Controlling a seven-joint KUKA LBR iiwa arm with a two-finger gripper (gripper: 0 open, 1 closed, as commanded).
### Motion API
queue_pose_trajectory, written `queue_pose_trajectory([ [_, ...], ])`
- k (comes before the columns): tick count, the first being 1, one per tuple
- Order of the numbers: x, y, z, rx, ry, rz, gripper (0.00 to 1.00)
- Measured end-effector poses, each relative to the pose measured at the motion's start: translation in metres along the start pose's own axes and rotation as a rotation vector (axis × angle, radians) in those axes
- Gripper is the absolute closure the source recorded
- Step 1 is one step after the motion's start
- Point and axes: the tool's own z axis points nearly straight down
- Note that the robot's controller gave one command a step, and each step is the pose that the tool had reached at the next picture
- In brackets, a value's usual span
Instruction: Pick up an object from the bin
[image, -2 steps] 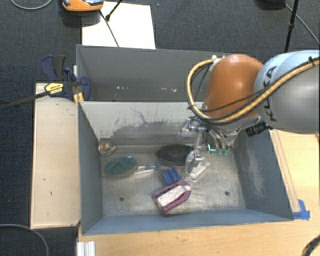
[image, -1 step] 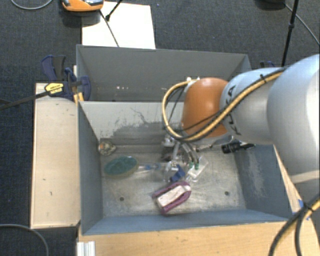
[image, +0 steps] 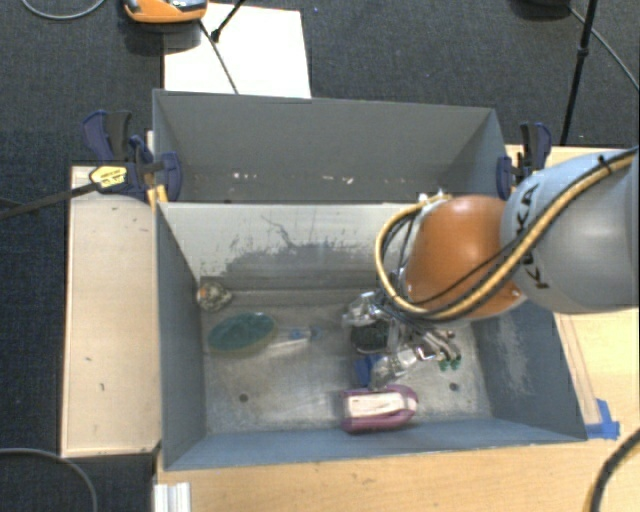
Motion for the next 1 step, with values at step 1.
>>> queue_pose_trajectory([
  [1, -0.0318, -0.0786, -0.0061, -0.004, 0.050, -0.167, 0.00],
])
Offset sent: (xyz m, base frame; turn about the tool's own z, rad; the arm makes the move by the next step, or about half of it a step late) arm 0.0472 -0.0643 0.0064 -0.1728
